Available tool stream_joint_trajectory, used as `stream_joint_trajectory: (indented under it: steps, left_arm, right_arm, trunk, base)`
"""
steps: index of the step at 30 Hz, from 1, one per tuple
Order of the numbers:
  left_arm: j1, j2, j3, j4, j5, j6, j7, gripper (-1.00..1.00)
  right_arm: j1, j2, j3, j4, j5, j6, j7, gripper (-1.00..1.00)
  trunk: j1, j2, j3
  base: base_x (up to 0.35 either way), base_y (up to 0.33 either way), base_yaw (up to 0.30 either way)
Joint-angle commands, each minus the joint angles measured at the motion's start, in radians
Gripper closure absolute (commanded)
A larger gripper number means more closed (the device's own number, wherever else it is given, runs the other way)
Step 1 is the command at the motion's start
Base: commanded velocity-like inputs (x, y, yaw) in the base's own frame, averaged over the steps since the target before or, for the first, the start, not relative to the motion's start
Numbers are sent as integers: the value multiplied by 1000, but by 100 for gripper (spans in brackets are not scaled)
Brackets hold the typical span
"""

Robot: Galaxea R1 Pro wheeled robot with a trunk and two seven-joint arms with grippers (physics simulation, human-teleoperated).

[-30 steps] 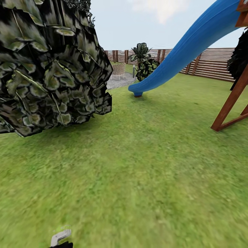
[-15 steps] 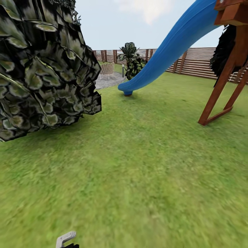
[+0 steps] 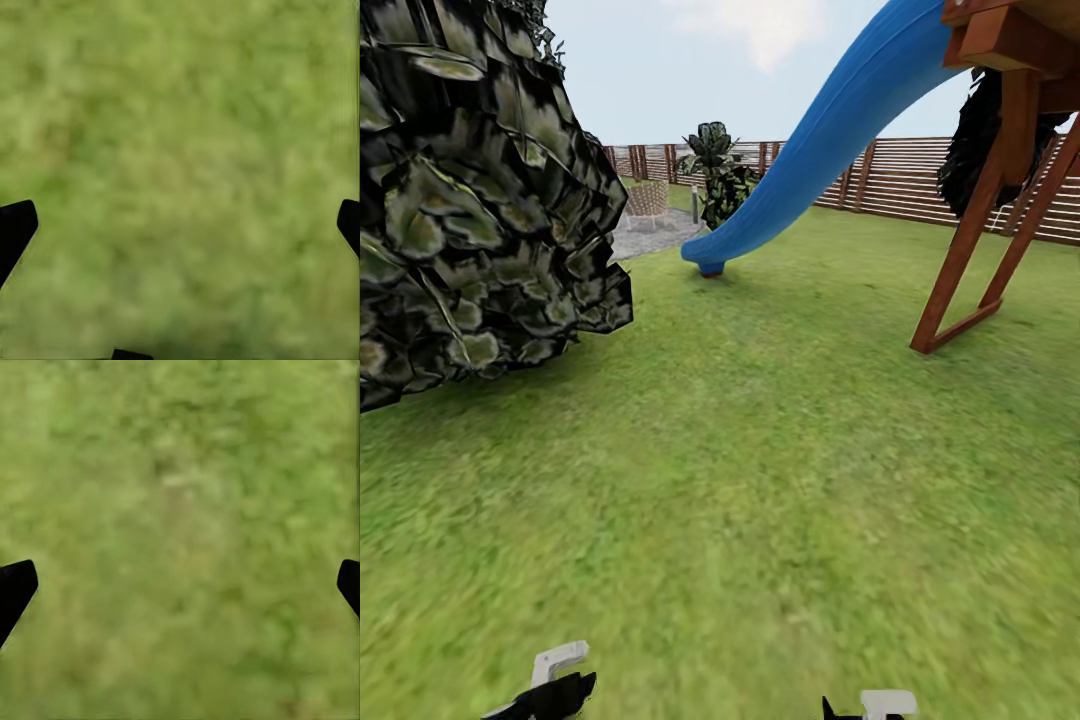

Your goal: Take the three Easter eggs out of the wicker basket on the lawn in the garden, then place them on the lawn next to a single tree (choose any tree) so that all three eggs are next to the same tree and none are left in the basket.

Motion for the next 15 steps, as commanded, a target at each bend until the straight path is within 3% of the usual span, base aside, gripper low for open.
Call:
stream_joint_trajectory:
  steps: [1,5,10,15]
  left_arm:
    - [0,4,-2,-10,2,-1,-1,-100]
    - [0,12,-9,-17,0,-11,-2,-100]
    - [0,2,-14,33,-2,-21,-2,-100]
    - [0,-1,-13,54,-2,-25,-2,-100]
  right_arm:
    - [-9,0,0,-1,-1,0,0,-100]
    - [-26,2,-1,10,-6,0,-1,-100]
    - [-28,0,-2,70,-6,-25,-1,-100]
    - [-28,2,-3,103,-5,-46,0,-100]
  trunk:
    - [0,0,0]
    - [0,0,0]
    - [0,0,0]
    - [0,0,0]
  base:
    - [0,0,-2]
    - [0,0,0]
    - [2,0,0]
    - [243,0,0]
